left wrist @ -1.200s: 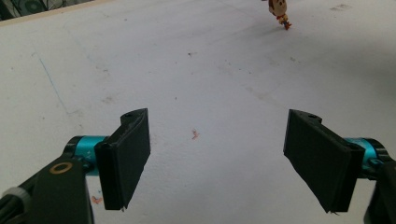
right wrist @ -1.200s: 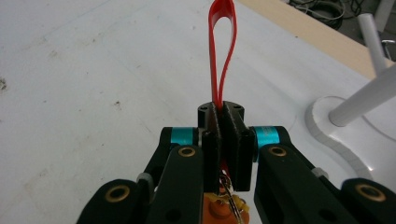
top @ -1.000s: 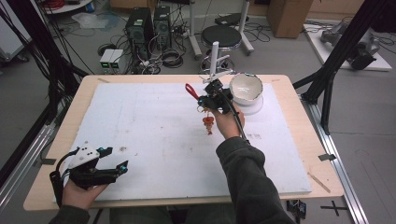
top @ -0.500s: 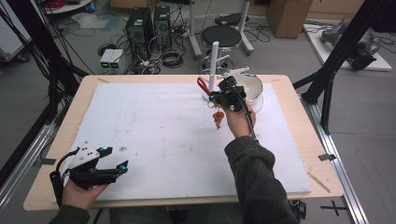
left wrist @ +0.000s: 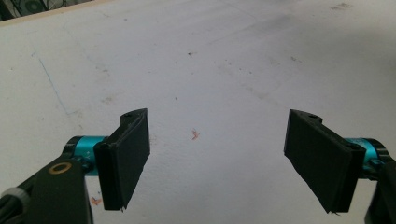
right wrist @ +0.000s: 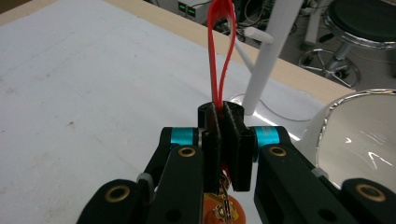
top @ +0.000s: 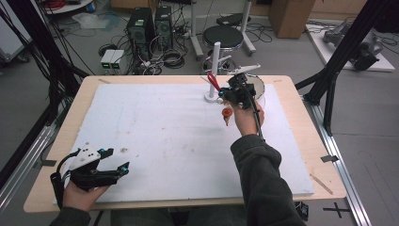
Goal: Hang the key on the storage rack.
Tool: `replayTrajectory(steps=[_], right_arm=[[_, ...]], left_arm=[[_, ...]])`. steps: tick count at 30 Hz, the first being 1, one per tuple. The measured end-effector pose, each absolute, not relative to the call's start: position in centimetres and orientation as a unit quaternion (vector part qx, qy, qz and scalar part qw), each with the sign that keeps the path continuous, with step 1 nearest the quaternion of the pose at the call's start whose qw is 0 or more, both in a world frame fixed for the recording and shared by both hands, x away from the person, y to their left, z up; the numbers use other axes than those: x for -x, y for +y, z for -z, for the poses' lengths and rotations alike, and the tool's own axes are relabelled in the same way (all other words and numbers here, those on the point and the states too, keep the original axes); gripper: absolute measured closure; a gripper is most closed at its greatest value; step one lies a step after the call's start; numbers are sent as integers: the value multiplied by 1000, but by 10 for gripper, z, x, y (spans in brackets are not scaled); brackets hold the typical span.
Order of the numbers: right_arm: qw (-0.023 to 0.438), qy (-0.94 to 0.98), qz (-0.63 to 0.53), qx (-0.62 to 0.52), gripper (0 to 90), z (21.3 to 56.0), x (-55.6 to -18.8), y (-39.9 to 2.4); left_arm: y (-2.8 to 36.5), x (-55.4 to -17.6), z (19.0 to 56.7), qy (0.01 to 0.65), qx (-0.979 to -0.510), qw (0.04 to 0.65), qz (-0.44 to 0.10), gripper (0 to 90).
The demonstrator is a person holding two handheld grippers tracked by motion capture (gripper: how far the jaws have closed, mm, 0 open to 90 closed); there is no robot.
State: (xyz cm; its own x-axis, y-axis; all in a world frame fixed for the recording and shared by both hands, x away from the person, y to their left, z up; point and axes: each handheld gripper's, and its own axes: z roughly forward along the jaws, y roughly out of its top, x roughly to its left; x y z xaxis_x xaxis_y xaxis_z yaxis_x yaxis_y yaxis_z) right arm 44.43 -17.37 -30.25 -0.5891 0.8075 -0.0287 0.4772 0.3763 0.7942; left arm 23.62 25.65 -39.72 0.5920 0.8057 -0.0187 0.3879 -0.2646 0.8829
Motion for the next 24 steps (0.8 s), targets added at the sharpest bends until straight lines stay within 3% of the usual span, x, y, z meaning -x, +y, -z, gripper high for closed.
replayTrajectory(steps=[24], right_arm=[[228, 804, -354, -420, 860, 307, -461, -168]], left_arm=[[256, -236, 397, 391, -760, 466, -227, 230]])
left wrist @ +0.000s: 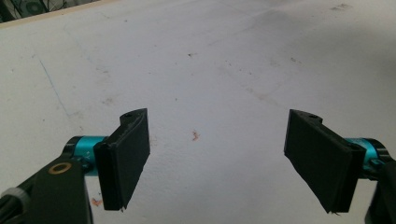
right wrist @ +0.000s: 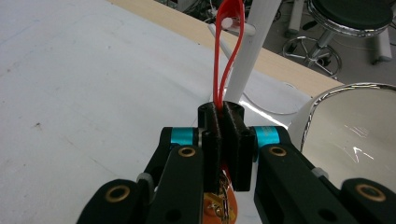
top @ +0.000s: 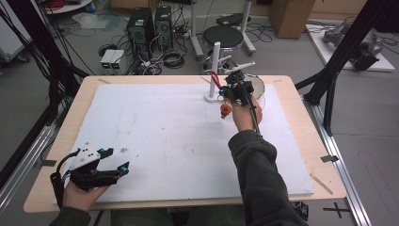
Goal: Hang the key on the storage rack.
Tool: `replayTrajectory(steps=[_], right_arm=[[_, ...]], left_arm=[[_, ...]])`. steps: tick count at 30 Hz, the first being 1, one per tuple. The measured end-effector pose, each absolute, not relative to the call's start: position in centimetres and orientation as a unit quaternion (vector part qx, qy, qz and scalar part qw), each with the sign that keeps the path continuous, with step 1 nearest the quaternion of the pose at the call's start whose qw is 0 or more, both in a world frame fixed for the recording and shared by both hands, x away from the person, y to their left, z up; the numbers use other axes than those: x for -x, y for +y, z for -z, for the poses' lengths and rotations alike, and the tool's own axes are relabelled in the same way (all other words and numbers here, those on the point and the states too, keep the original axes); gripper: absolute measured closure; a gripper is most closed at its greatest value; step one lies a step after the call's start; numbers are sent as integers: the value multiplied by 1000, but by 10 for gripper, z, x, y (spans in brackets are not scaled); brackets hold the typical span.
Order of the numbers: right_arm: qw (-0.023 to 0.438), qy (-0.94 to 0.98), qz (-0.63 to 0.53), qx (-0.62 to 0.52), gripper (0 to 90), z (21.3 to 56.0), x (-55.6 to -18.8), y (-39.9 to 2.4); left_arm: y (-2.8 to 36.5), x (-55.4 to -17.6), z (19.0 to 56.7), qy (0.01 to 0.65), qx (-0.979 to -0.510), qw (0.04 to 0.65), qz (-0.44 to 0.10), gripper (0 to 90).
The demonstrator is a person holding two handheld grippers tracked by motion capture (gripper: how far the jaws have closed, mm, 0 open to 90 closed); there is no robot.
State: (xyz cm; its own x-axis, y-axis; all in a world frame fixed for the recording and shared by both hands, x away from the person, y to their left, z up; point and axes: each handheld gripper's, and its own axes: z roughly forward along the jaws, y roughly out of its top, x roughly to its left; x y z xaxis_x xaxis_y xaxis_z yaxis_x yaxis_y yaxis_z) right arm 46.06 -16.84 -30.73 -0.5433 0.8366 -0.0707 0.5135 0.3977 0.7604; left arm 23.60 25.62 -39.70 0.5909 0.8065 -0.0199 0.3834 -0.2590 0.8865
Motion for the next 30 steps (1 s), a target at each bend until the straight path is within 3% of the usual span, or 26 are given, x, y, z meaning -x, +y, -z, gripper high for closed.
replayTrajectory(steps=[30], right_arm=[[224, 805, -342, -431, 860, 315, -468, -167]], left_arm=[[256, -236, 397, 391, -760, 466, -228, 230]])
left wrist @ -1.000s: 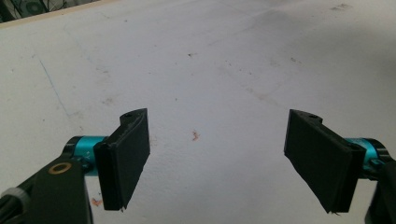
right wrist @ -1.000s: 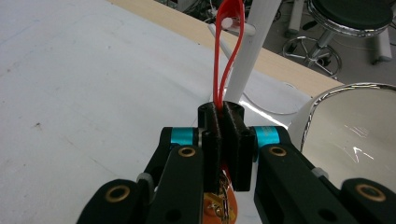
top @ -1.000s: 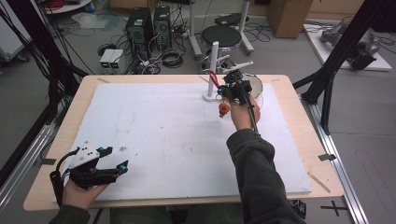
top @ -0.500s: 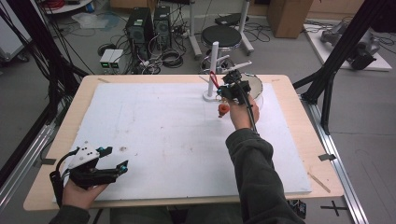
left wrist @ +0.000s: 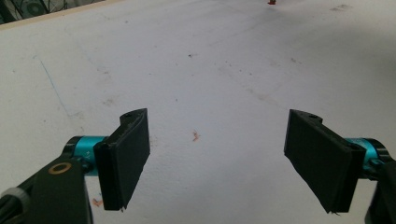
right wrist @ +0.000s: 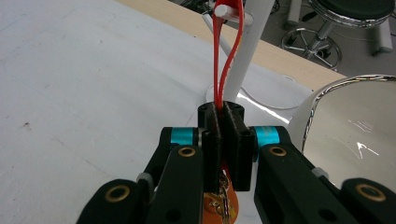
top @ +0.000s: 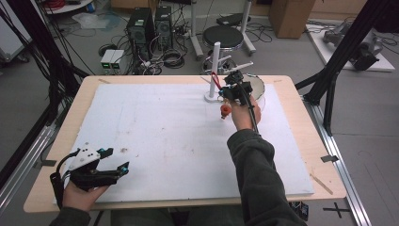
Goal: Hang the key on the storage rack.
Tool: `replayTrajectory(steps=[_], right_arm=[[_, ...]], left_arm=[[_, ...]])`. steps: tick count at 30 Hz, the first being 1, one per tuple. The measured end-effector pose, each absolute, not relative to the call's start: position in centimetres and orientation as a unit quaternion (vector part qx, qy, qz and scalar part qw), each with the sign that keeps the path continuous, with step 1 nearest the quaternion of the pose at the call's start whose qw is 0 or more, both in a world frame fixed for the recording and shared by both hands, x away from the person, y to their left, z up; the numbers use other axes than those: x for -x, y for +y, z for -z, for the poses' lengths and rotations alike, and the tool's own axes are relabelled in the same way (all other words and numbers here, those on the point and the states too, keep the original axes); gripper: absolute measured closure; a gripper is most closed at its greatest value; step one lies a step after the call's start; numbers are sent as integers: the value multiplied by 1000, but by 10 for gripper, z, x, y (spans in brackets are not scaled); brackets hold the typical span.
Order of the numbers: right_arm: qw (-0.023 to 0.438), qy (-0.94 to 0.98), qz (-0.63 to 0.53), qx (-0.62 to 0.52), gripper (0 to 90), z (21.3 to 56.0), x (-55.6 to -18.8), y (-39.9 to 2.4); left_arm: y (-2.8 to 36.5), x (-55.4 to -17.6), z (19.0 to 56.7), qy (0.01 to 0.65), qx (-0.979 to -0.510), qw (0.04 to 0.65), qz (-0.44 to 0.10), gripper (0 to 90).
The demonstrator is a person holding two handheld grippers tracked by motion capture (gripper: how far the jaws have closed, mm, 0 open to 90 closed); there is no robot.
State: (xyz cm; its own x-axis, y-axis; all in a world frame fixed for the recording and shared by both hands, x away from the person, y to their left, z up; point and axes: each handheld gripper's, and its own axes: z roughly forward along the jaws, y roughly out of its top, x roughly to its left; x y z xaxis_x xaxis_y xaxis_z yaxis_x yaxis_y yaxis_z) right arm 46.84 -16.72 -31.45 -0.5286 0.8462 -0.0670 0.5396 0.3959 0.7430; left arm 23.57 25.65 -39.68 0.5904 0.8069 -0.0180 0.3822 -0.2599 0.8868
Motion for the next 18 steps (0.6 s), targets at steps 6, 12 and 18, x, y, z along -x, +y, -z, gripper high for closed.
replayTrajectory(steps=[6, 12, 18], right_arm=[[223, 806, -339, -431, 860, 316, -470, -166], [220, 807, -336, -433, 859, 318, -472, -166], [219, 807, -335, -435, 859, 320, -474, -165]], left_arm=[[256, -236, 397, 391, -760, 466, -228, 229], [257, -236, 396, 390, -760, 466, -229, 230], [257, -236, 396, 390, -760, 466, -229, 230]])
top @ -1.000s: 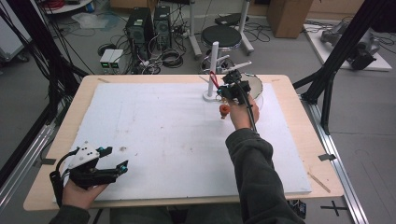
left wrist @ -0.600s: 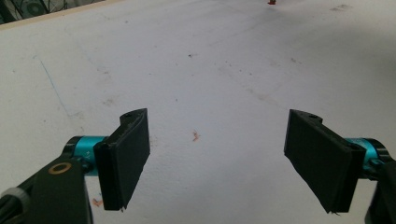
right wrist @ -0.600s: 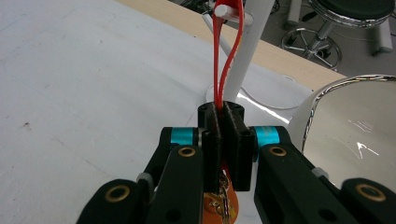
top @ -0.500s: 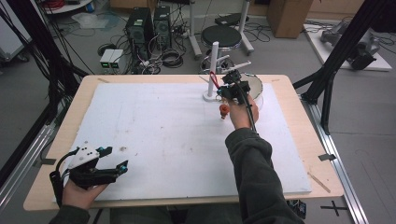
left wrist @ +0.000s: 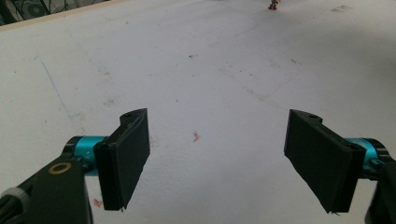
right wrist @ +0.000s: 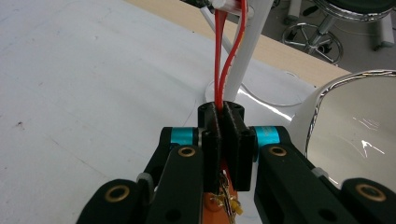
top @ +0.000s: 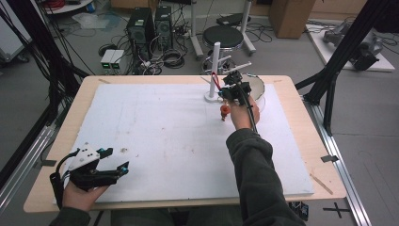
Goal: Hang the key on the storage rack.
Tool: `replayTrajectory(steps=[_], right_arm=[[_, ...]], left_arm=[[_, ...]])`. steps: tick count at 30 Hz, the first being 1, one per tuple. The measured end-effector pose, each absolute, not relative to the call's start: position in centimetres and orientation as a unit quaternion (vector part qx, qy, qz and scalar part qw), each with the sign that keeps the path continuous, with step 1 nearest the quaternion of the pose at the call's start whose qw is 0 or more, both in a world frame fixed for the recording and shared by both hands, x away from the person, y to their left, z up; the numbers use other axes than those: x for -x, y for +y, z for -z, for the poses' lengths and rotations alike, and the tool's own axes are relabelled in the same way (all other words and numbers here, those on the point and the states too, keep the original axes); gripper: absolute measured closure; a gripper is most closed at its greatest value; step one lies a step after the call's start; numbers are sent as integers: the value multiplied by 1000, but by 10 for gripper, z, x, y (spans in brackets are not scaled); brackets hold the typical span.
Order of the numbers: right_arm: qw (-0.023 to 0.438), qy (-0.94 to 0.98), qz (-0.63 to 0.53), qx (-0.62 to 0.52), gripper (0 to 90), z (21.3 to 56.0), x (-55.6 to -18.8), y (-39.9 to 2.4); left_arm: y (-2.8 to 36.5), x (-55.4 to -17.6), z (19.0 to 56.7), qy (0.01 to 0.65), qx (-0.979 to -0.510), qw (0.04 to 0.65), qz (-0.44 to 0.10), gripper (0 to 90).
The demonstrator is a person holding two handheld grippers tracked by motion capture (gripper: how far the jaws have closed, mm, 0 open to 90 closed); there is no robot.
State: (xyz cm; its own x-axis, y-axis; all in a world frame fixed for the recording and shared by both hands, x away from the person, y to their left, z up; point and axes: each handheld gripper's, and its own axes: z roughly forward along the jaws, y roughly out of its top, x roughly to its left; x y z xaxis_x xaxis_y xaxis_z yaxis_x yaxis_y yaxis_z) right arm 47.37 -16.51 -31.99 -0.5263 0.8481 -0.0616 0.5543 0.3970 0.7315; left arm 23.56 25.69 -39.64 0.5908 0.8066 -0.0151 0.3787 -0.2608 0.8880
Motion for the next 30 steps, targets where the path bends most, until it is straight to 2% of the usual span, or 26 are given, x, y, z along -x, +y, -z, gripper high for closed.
replayTrajectory(steps=[20, 30], right_arm=[[211, 807, -330, -443, 853, 326, -480, -164], [204, 805, -332, -448, 814, 328, -482, -165]], left_arm=[[257, -235, 396, 389, -759, 467, -231, 230], [257, -235, 396, 390, -759, 468, -232, 229]])
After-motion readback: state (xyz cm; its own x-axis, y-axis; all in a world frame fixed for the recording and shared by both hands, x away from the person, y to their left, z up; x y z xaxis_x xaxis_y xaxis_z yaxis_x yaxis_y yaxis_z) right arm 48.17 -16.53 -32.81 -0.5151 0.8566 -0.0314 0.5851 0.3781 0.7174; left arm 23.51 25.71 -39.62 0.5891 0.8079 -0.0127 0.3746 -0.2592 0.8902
